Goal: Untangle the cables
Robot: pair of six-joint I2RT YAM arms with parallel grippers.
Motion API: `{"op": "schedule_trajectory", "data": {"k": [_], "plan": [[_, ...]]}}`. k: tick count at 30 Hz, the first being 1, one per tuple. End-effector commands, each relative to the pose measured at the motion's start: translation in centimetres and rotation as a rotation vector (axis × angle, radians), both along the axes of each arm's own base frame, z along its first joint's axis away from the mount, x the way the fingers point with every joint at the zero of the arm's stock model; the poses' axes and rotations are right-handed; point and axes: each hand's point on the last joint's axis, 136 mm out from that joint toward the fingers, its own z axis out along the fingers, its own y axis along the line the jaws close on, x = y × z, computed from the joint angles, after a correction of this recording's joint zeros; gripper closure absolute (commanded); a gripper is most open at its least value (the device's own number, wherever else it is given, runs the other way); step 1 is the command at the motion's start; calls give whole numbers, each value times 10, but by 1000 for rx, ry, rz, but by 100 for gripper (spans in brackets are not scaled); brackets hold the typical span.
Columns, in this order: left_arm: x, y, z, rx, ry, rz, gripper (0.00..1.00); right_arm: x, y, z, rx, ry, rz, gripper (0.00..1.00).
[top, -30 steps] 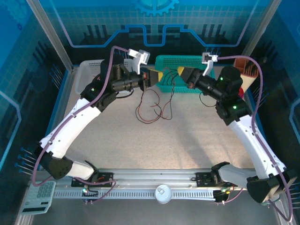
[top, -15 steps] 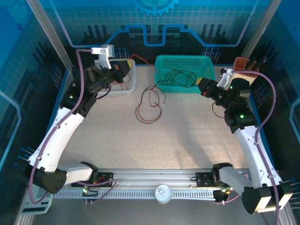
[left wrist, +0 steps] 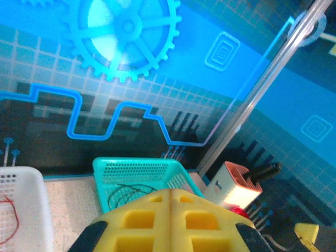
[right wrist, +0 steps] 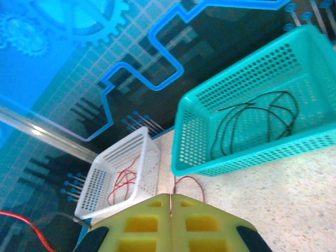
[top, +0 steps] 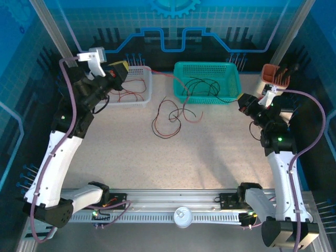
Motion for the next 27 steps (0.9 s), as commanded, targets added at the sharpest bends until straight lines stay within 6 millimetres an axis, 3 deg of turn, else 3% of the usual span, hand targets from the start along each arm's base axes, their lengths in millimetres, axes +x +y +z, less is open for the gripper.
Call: {"op": "schedule_trajectory", "data": {"k": [1,8,13,20,27], "plan": [[-23,23,45,14,-132,88,100,-4,-15,-9,15,39,-60,100],[-35,39,63,33,-188,157,100,-5,-28,-8,35,46,-106,100],[-35,31,59,11,-170,112,100,-4,-13,7,63,8,-16,100],[-28,5,24,-1,-66,-37,100,-10,23,53,77,-82,140,100],[-20,-22,-31,-49,93,-188,69,-11,48,92,93,-157,203,100]]}}
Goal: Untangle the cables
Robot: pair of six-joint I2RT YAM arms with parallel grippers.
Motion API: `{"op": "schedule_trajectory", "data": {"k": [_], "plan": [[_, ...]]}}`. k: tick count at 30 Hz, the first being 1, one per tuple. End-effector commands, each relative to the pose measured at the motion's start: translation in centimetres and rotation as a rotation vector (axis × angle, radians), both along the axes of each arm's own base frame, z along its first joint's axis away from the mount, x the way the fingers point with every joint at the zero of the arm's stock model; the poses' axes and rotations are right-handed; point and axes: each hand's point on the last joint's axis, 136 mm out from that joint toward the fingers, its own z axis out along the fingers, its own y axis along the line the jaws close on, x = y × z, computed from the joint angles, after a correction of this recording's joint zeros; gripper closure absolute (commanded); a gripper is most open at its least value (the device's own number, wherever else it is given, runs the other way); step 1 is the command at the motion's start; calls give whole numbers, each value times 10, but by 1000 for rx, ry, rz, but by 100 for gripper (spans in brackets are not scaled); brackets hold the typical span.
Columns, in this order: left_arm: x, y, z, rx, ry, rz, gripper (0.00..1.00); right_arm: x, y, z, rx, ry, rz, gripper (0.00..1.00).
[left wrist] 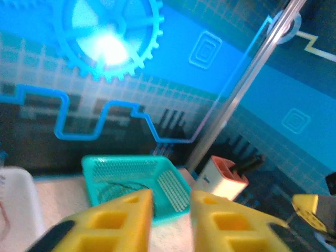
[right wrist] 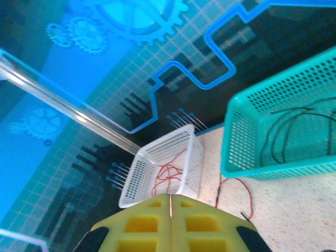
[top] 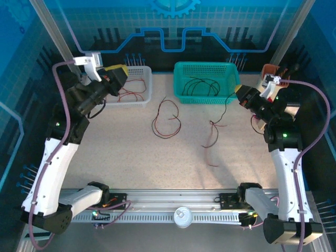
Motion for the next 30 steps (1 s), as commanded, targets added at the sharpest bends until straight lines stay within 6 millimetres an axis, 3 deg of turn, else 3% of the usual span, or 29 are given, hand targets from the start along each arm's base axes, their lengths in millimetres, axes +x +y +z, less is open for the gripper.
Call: {"op": "schedule_trajectory", "data": {"k": [1,7,12,24,30], "plan": [[-2,-16,-25,-40,85,-102,66,-2,12,31,28,-69,39,100],[-5,-32,-55,-36,151,-153,53,0,26,54,37,-116,61,100],[-4,-50,-85,-18,210,-196,48,2,34,71,34,-149,74,100],[3,-83,-134,20,310,-236,35,9,43,82,30,-171,95,100],[7,-102,-165,36,375,-273,33,6,49,93,43,-193,117,100]]}}
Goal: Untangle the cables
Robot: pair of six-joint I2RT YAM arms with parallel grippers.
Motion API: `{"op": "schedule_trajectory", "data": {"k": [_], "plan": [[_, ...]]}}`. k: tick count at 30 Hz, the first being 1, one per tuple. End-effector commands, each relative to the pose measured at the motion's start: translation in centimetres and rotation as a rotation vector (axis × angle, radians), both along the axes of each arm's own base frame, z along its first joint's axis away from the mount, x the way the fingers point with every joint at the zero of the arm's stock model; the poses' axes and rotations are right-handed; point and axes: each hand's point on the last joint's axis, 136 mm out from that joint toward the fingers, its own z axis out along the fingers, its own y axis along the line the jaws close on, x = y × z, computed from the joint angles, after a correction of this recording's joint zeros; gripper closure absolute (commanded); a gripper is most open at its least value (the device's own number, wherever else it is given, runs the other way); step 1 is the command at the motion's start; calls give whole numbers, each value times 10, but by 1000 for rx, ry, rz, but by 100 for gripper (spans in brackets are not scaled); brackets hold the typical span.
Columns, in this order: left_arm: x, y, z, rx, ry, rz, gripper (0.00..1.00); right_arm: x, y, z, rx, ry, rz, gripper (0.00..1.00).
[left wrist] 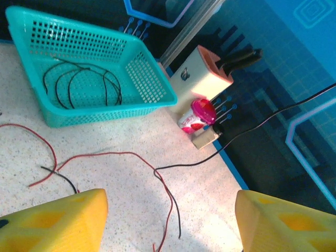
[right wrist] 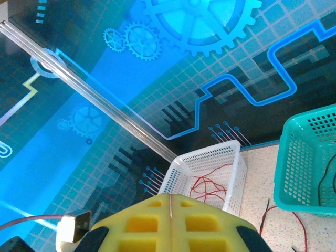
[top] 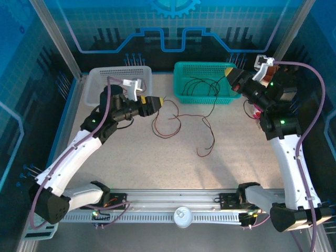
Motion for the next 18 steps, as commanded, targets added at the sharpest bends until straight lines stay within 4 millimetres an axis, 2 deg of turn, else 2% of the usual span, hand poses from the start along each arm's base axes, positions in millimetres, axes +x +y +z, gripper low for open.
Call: {"op": "schedule_trajectory", "data": {"k": [1,7,18], "plan": [[6,-9,-19,4,31,-3,33,-11,6,34,20,-93,24,100],[19,-25,-52,-22,153,38,33,-14,8,40,19,-106,32,100],[53,-56,-97,-162,421,164,31,-21,11,51,34,-134,54,100]]}}
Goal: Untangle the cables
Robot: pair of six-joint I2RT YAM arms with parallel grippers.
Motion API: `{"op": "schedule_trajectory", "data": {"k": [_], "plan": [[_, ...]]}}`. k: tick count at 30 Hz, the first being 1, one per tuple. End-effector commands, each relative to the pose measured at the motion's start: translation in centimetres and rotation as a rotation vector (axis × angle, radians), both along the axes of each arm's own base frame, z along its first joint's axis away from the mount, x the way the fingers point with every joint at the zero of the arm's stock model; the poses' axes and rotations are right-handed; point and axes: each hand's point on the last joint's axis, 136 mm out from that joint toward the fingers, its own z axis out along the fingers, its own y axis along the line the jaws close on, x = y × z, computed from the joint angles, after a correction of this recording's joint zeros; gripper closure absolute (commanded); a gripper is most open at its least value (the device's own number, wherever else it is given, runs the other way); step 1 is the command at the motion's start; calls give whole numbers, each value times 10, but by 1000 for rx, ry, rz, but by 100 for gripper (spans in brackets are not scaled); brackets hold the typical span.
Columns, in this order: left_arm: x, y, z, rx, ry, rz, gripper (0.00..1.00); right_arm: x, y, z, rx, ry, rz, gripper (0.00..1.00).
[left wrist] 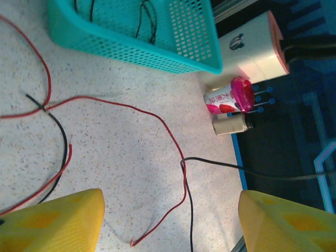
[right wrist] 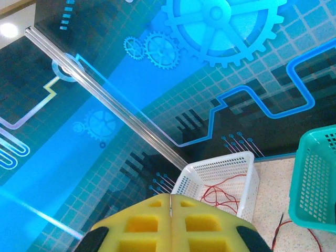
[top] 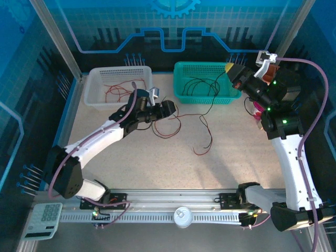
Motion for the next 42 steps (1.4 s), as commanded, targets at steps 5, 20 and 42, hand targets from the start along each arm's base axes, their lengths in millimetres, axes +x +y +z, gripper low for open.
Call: {"op": "schedule_trajectory", "data": {"k": [5,20,42], "plan": [[27,-28,-4,-146,135,117,30,-17,8,33,36,-87,52,100],[57,-98,-56,-248,371,172,30,-23,12,37,51,-100,81,100],[59,-146,-107,-209,484,142,30,-25,14,29,61,-86,98,100]]}}
